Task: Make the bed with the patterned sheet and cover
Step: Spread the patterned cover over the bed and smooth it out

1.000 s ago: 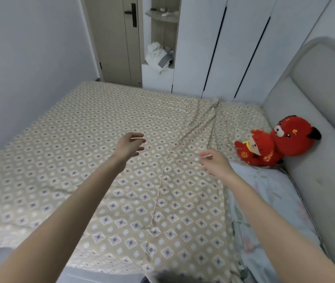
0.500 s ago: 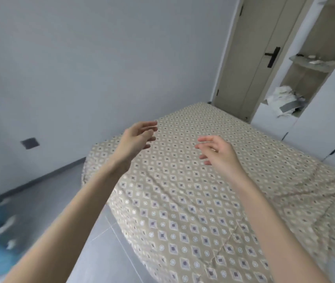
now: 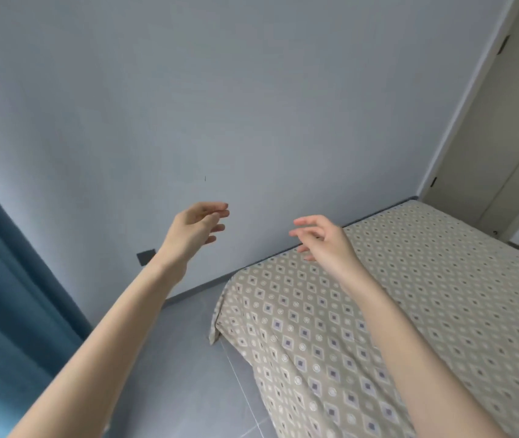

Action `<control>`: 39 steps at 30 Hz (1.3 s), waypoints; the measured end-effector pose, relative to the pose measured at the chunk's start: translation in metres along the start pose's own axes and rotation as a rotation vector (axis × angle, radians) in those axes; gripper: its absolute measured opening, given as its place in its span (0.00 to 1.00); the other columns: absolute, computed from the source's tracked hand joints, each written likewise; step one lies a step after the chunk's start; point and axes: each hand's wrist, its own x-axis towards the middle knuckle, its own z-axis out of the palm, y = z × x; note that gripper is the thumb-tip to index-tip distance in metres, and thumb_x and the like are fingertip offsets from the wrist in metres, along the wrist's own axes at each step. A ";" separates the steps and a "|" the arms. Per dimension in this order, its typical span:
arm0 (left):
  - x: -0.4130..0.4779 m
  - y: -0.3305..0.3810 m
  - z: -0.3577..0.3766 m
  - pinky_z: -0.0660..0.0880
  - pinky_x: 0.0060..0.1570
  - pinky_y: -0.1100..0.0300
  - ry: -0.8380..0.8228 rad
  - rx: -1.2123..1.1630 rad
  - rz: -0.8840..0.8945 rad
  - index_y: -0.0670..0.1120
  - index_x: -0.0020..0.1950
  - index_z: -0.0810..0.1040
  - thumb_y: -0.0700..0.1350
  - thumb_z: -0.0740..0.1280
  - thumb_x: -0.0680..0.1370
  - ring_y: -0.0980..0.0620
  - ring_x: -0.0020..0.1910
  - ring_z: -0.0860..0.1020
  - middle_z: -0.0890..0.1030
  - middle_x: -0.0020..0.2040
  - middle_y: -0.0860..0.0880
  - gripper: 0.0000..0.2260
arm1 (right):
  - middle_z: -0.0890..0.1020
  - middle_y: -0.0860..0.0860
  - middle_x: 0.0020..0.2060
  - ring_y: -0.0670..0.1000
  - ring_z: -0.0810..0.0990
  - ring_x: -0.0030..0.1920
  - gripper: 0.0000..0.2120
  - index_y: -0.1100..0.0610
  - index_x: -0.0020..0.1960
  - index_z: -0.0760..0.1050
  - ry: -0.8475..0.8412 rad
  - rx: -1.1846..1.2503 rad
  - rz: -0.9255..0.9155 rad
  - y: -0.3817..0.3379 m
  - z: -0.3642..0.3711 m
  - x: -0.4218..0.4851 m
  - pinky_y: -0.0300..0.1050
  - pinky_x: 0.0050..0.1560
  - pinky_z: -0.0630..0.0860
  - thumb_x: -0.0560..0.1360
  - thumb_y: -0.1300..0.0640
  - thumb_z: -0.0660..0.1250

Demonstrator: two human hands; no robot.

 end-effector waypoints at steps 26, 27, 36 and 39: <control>0.592 -0.015 -0.073 0.75 0.55 0.58 -0.306 -0.010 0.040 0.49 0.62 0.72 0.40 0.59 0.80 0.53 0.53 0.79 0.80 0.56 0.52 0.12 | 0.82 0.48 0.51 0.50 0.82 0.44 0.07 0.50 0.55 0.73 0.294 0.050 0.111 -0.016 0.160 0.554 0.46 0.48 0.79 0.78 0.57 0.64; 0.616 -0.014 -0.067 0.75 0.55 0.58 -0.332 -0.009 0.052 0.49 0.63 0.72 0.40 0.59 0.80 0.52 0.53 0.79 0.80 0.56 0.52 0.12 | 0.82 0.47 0.50 0.50 0.82 0.44 0.07 0.50 0.56 0.73 0.327 0.046 0.115 -0.012 0.158 0.573 0.46 0.48 0.79 0.78 0.58 0.63; 0.739 -0.014 0.013 0.75 0.53 0.59 -0.591 -0.027 0.109 0.48 0.62 0.72 0.39 0.59 0.80 0.53 0.51 0.78 0.78 0.56 0.52 0.12 | 0.82 0.49 0.51 0.49 0.81 0.40 0.09 0.53 0.58 0.74 0.631 0.077 0.197 0.021 0.116 0.649 0.41 0.40 0.76 0.79 0.60 0.62; 0.768 -0.013 0.055 0.75 0.55 0.57 -0.679 -0.029 0.068 0.49 0.61 0.72 0.40 0.58 0.80 0.53 0.52 0.78 0.78 0.57 0.52 0.12 | 0.82 0.51 0.51 0.49 0.79 0.39 0.09 0.55 0.58 0.73 0.740 0.085 0.246 0.034 0.092 0.659 0.42 0.42 0.76 0.79 0.61 0.61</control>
